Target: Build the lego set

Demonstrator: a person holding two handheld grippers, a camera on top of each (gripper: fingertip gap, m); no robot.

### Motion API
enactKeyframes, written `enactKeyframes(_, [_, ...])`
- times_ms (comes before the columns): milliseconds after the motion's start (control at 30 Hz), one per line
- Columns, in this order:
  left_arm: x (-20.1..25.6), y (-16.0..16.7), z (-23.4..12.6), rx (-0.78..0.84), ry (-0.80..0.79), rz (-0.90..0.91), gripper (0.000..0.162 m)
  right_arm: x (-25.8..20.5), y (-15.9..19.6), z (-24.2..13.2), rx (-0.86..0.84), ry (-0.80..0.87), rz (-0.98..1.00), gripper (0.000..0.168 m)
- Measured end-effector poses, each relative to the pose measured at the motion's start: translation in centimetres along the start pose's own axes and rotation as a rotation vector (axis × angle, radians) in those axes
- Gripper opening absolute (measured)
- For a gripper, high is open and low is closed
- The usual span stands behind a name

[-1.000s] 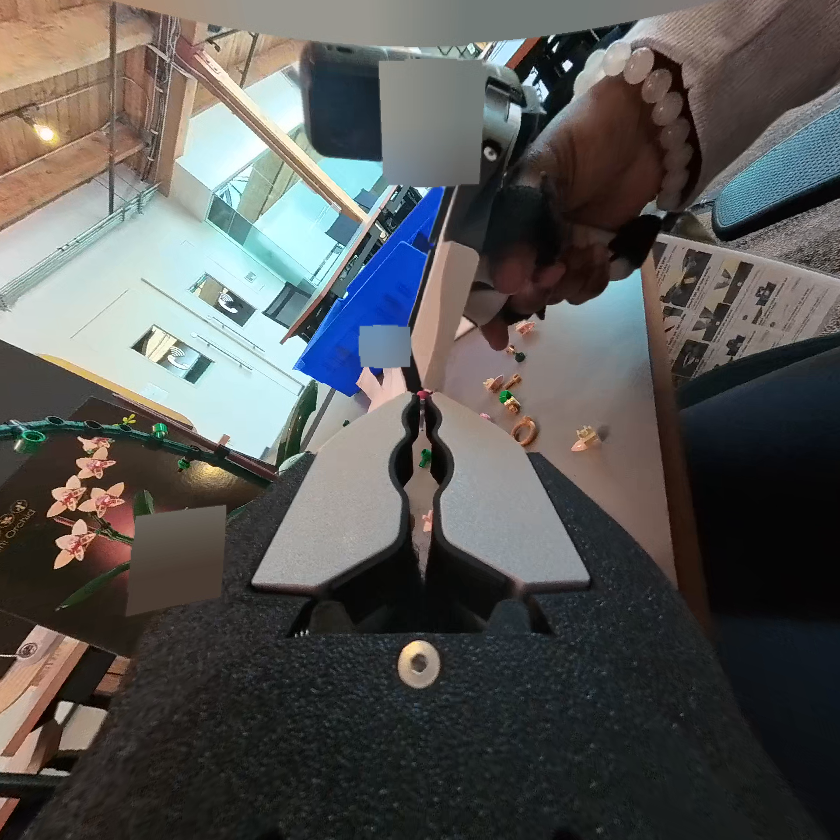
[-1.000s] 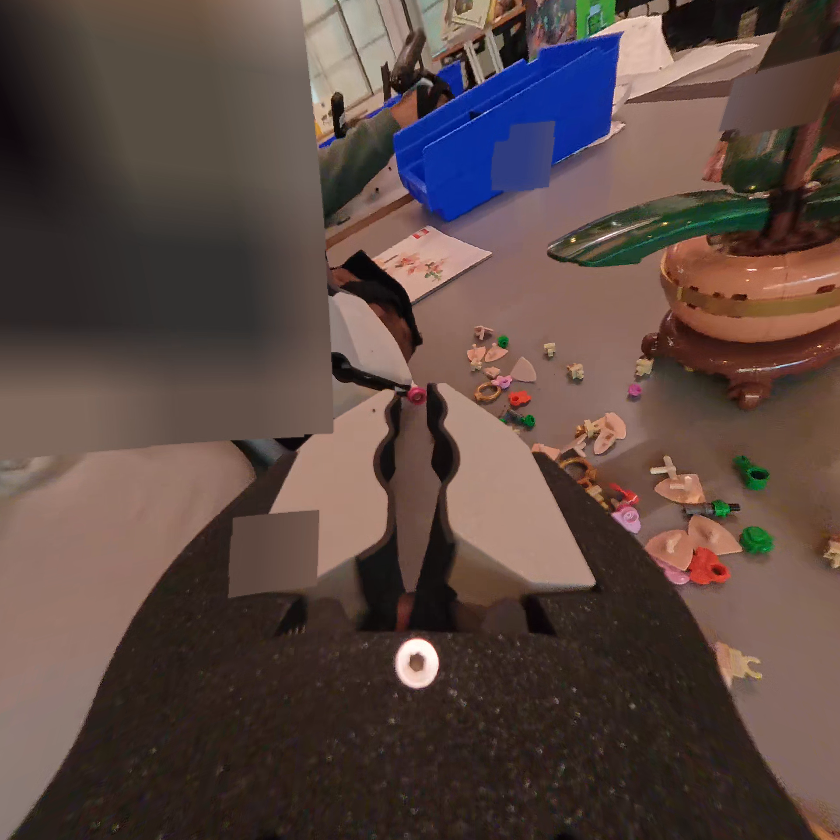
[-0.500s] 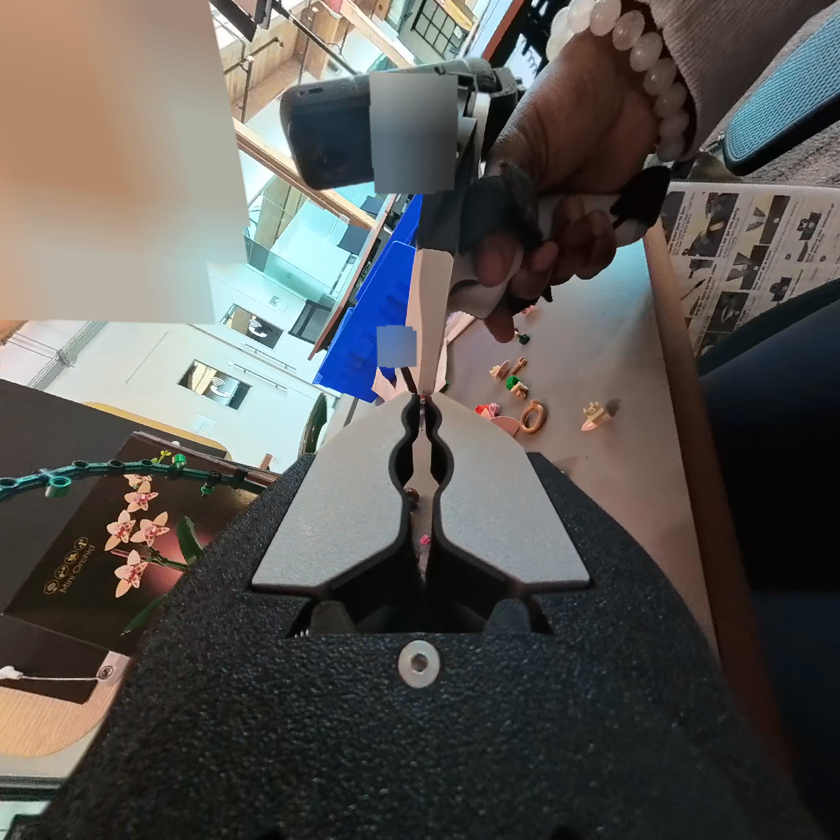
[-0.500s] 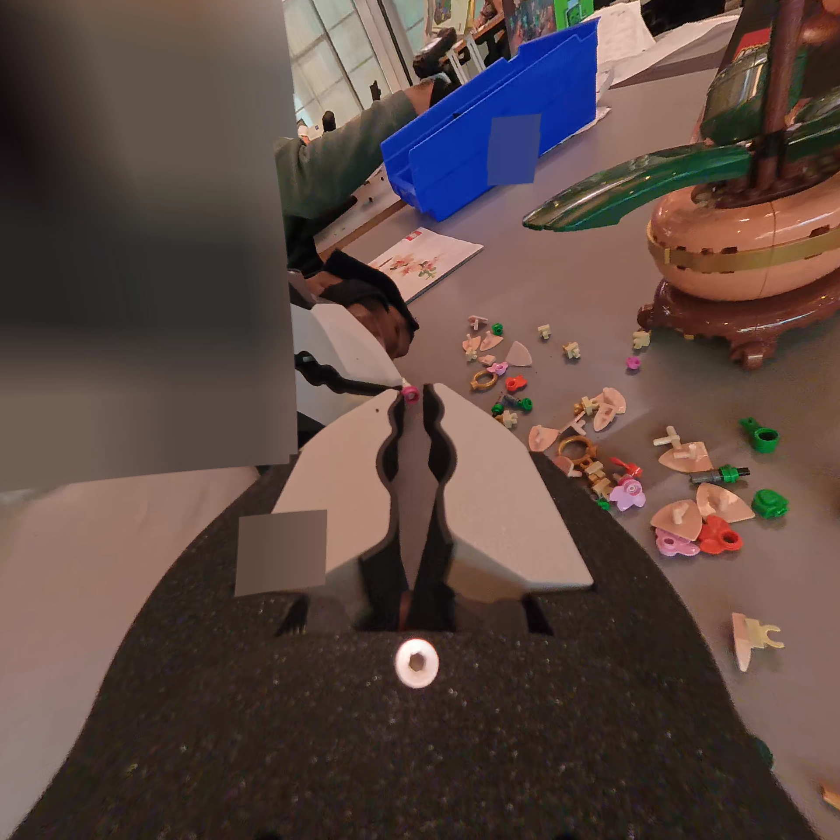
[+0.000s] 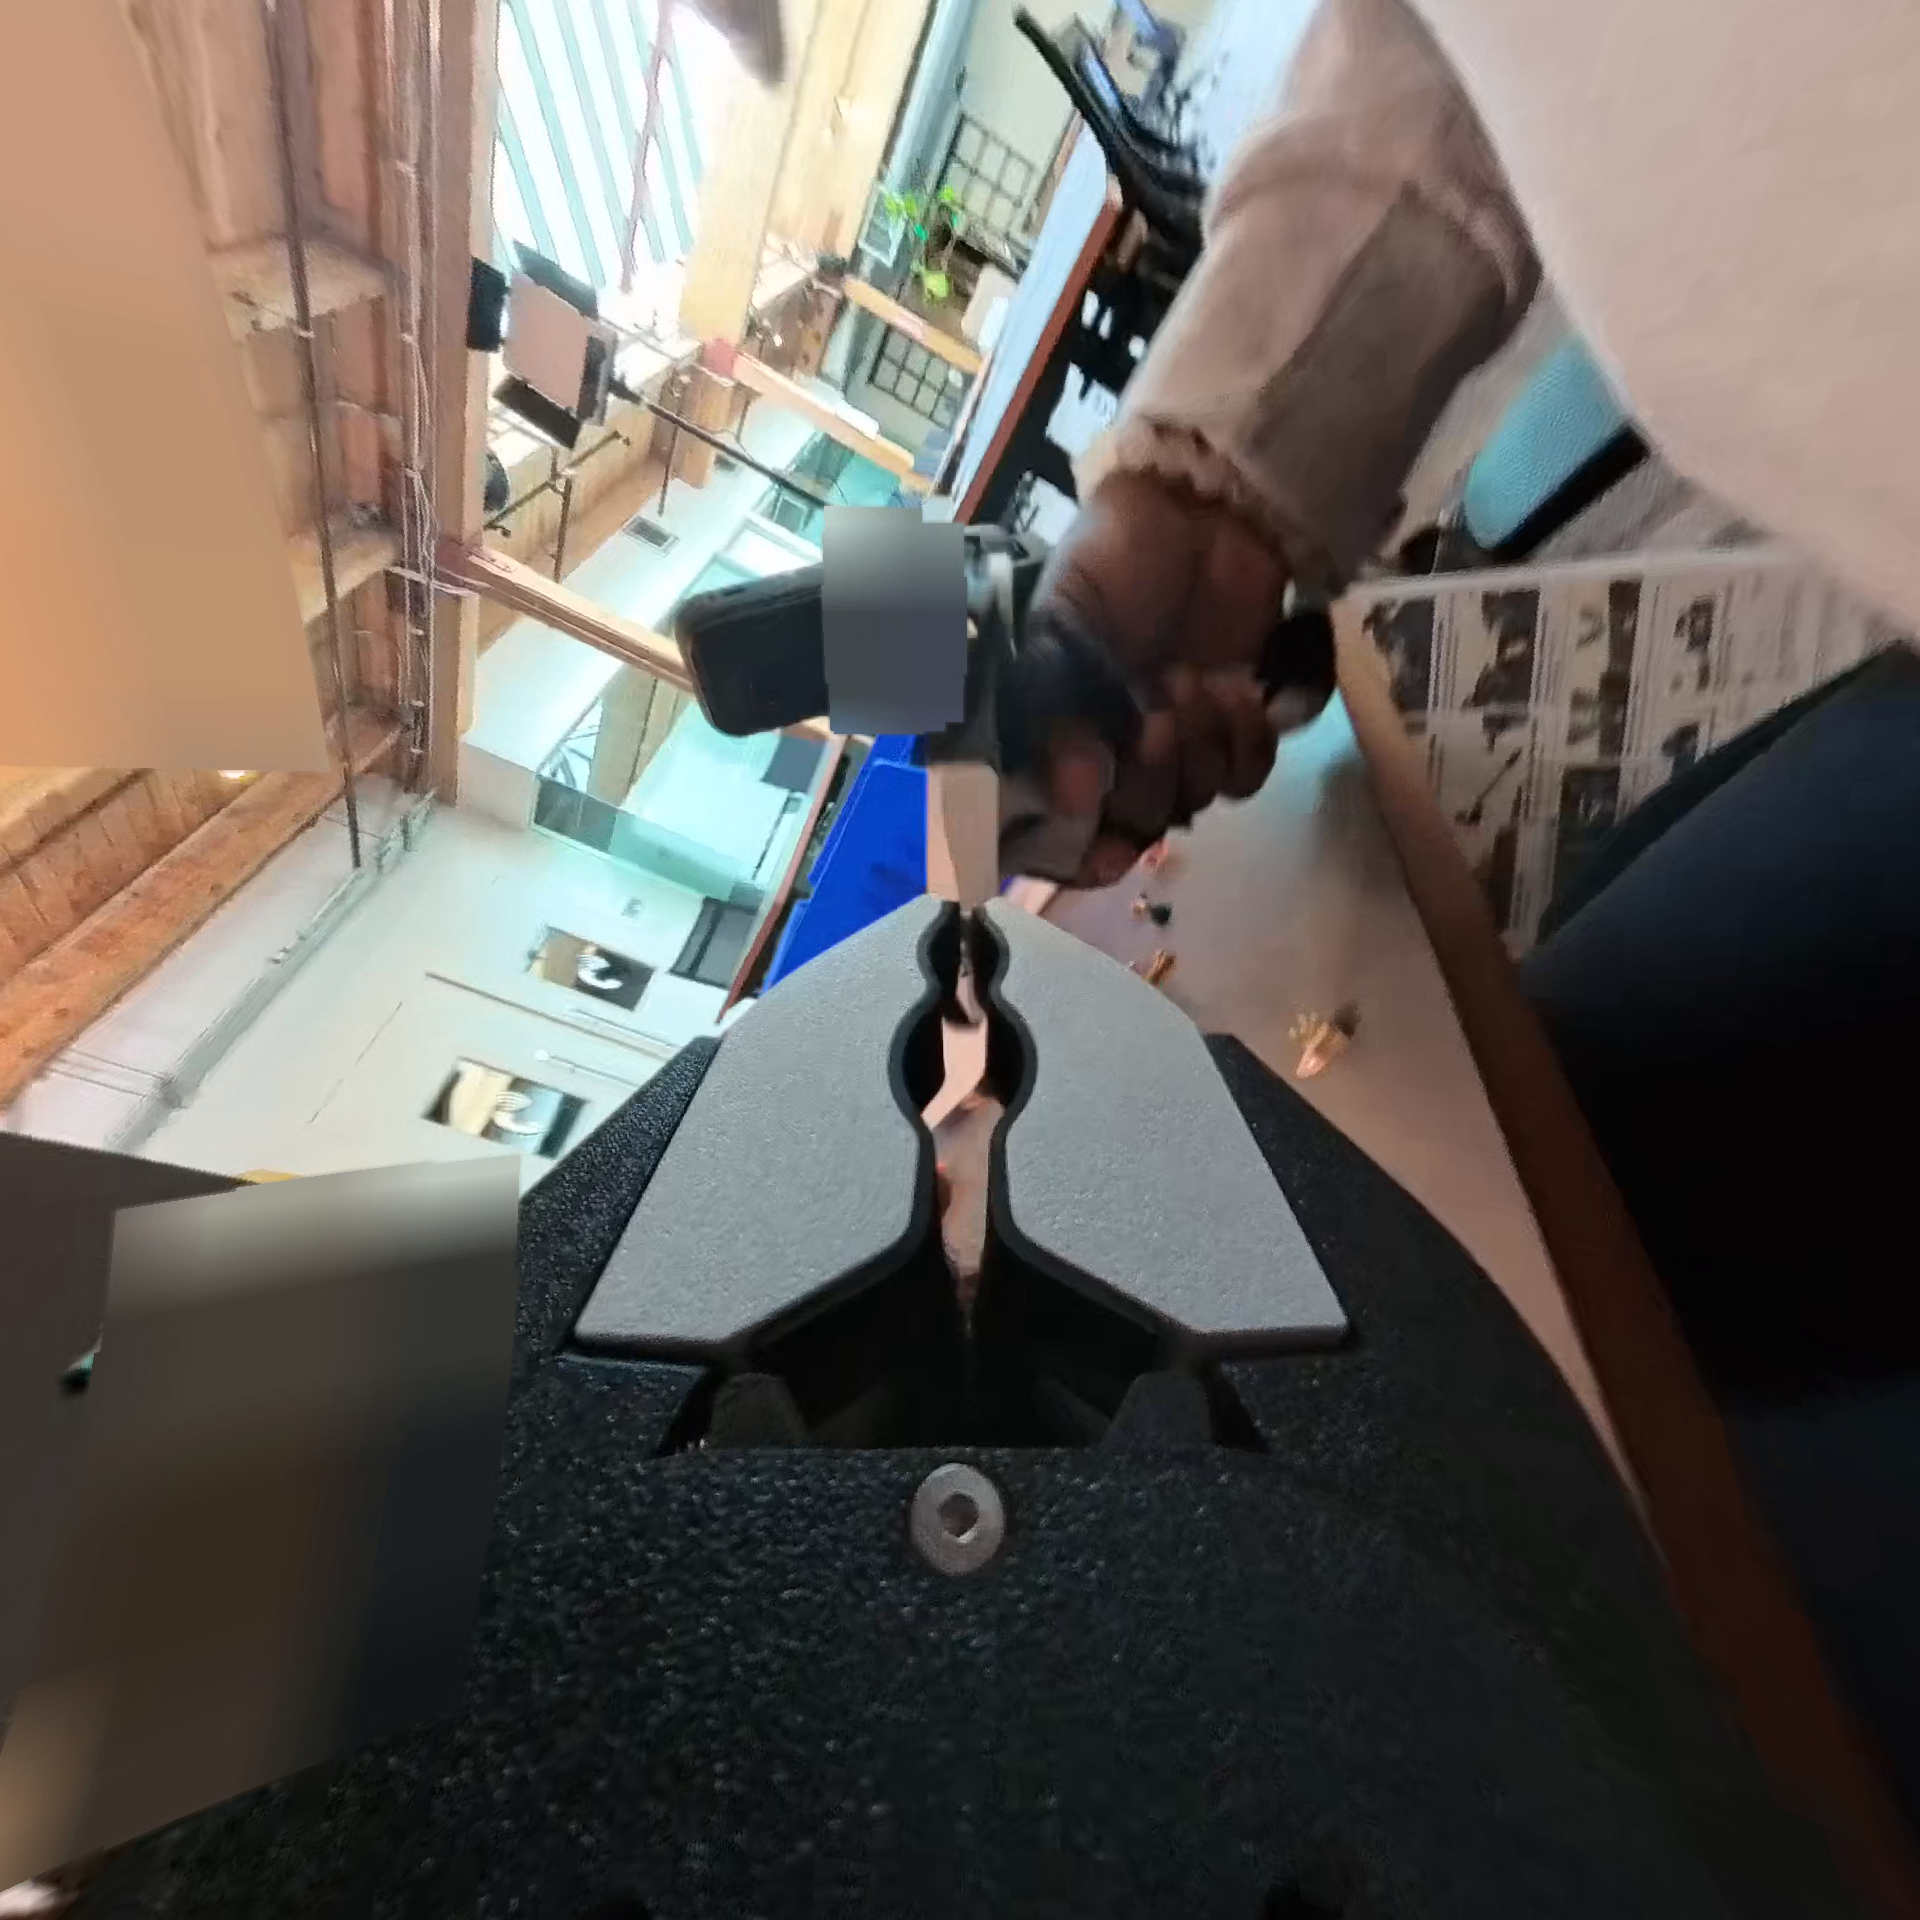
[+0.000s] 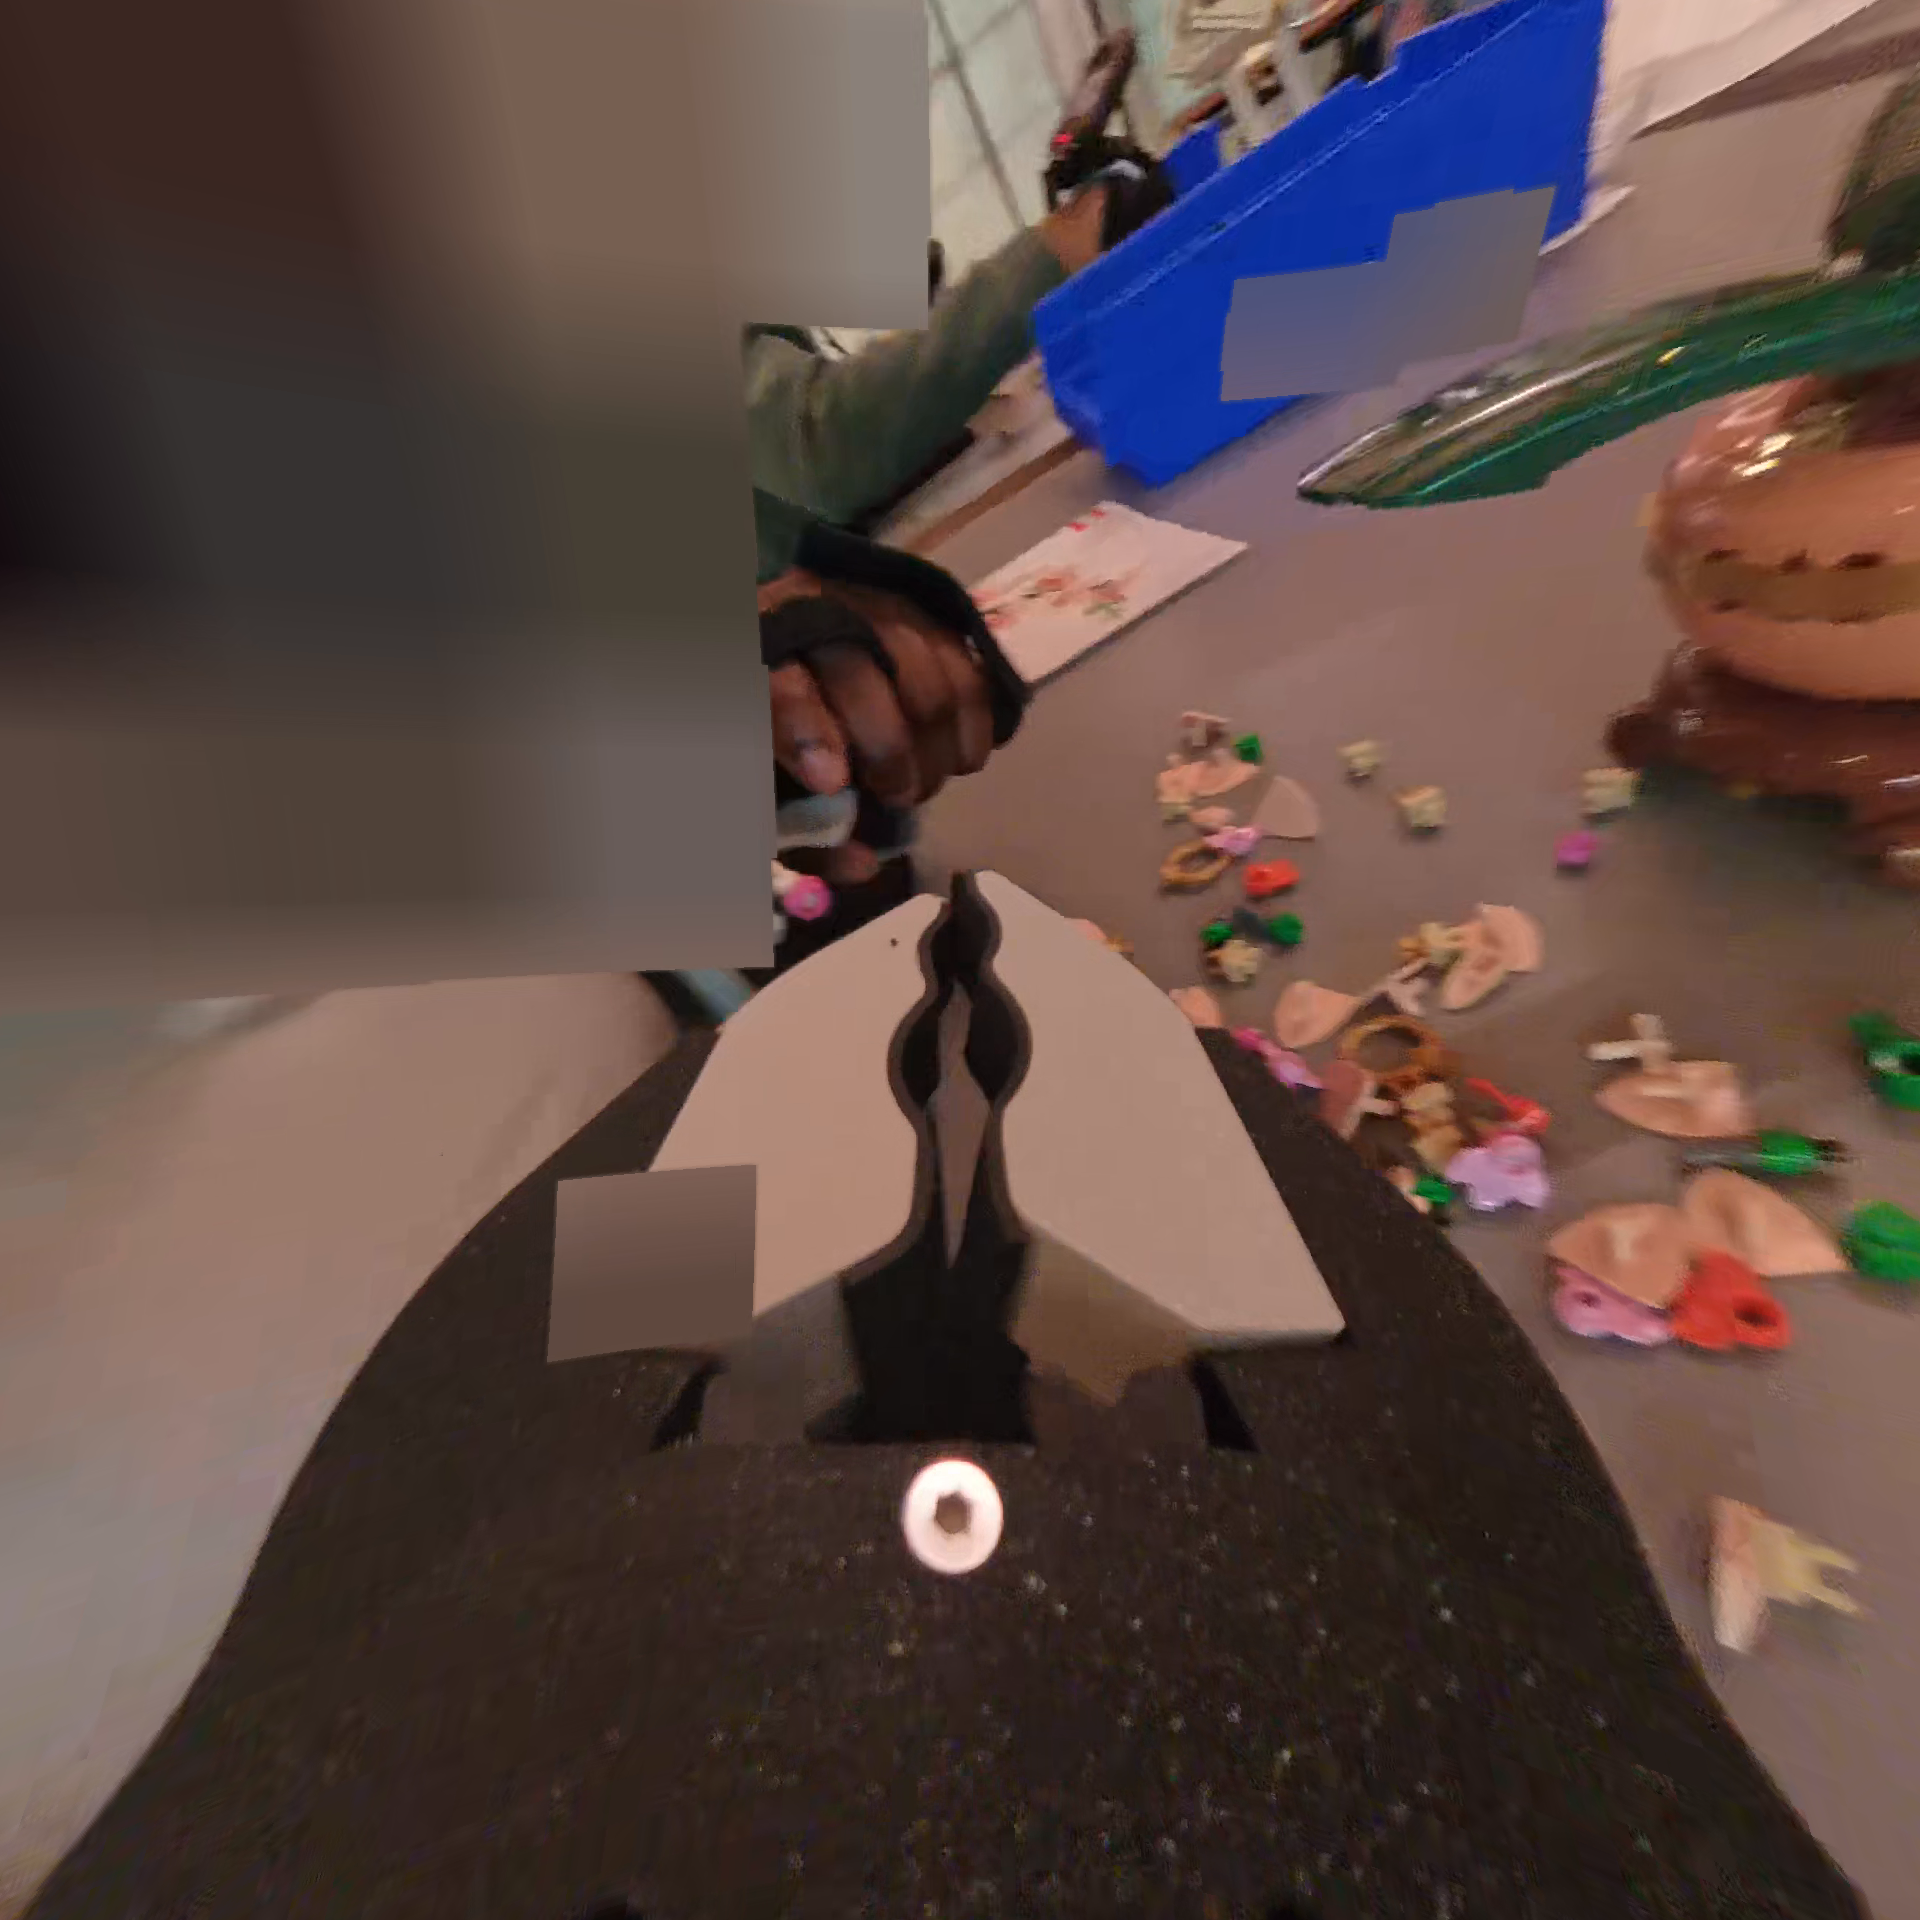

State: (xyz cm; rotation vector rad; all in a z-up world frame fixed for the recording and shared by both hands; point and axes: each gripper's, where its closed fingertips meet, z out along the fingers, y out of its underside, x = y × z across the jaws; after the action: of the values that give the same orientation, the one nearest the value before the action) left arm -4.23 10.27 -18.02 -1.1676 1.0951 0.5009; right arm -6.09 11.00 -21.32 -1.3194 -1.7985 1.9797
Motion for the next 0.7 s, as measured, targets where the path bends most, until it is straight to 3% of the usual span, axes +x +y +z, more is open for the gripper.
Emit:
enactKeyframes(100, [-0.4, 2.4, 0.3, -0.139, -0.023, -0.045, 0.001, 1.7, 0.0, 0.0, -0.055, 0.189, -0.185, 0.000])
enactKeyframes(200, [0.2, 10.2, -1.0, -0.494, -0.004, -0.298, 0.002, 4.4, -0.1, -1.3, -0.051, 0.371, -0.267, 0.000])
enactKeyframes(300, [-0.2, 13.9, -2.6, -0.636, -0.021, -0.559, 0.002, 5.9, -0.9, -3.1, 0.062, 0.434, -0.194, 0.010])
enactKeyframes(433, [-0.8, 14.0, -3.1, -0.609, -0.028, -0.789, 0.015, 6.4, -2.5, -5.3, 0.231, 0.475, -0.104, 0.024])
enactKeyframes(600, [-1.9, 13.8, -3.8, -0.575, -0.074, -0.937, 0.032, 5.9, -4.1, -7.3, 0.325, 0.605, -0.219, 0.055])
enactKeyframes(700, [-3.8, 12.5, -4.0, -0.456, -0.136, -0.976, 0.059, 4.4, -5.7, -8.5, 0.375, 0.657, -0.357, 0.068])
